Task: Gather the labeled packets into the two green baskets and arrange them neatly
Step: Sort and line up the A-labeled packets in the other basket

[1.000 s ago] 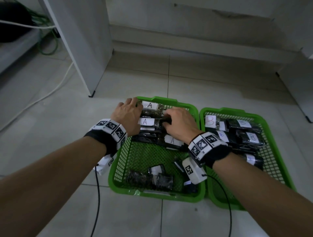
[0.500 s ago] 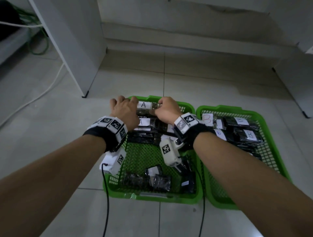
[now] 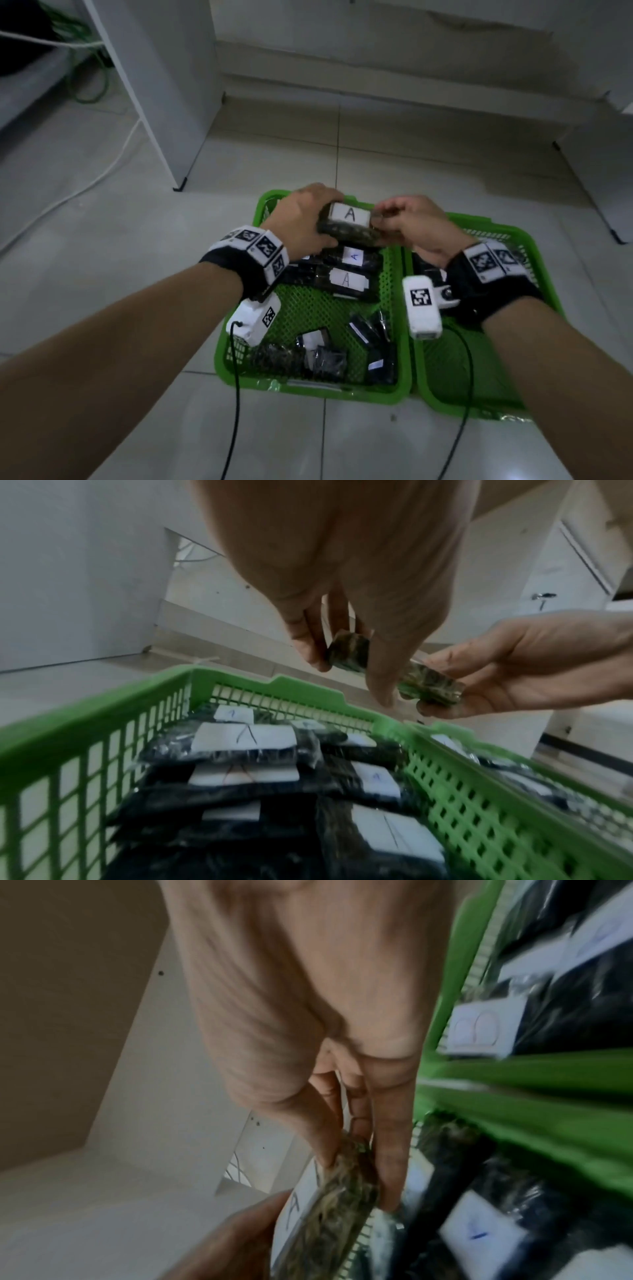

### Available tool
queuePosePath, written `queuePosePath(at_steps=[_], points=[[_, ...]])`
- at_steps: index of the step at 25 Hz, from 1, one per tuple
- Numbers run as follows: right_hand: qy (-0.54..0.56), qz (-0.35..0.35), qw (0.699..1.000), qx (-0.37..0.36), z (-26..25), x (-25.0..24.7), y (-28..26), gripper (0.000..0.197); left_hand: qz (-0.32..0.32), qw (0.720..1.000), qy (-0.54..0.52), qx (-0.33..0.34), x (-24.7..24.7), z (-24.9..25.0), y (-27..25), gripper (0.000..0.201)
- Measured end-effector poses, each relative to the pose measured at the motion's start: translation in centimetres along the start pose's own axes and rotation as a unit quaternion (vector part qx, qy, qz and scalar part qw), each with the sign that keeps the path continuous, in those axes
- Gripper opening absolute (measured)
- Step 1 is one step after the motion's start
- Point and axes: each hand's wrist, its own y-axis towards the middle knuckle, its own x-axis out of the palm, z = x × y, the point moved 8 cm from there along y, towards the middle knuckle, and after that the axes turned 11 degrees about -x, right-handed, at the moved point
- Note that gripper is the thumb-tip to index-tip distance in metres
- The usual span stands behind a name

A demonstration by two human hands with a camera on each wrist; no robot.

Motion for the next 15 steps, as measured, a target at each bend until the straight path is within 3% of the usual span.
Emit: queuePosePath(at_steps=[2,3,6,7,10,15], points=[[-0.145,-0.034,0.987,-0.058,0.7,-0.5,-1.3,0.027,-0.032,0.998,0.041,0.018,1.9,1.1,-0.7,0.057],[-0.26,-0.066,0.958,-0.106,0.7,-0.1,-1.7,0.038,-0.045,0.997,0.057,0.026,2.8,1.6,-1.0,0.051],[-0.538,-0.131,0.814,-0.175,1.3,2.6,-2.8,0.05,-0.081,0.989,0.11,0.055,5.1,1.9,-2.2,0.055],[-0.575,-0.14,0.788,-0.17,1.6,3.0,-2.9,0.049,-0.087,0.984,0.14,0.062,5.6,1.8,-2.3,0.067],[-0.612,-0.159,0.763,-0.131,3.2,3.8,-2.6,0.045,-0.089,0.961,0.263,0.013,5.8,-0.6,-1.9,0.101],[-0.637,-0.178,0.731,-0.169,2.8,5.5,-2.0,0.044,-0.118,0.947,0.292,-0.058,6.0,-3.9,-1.8,0.095]])
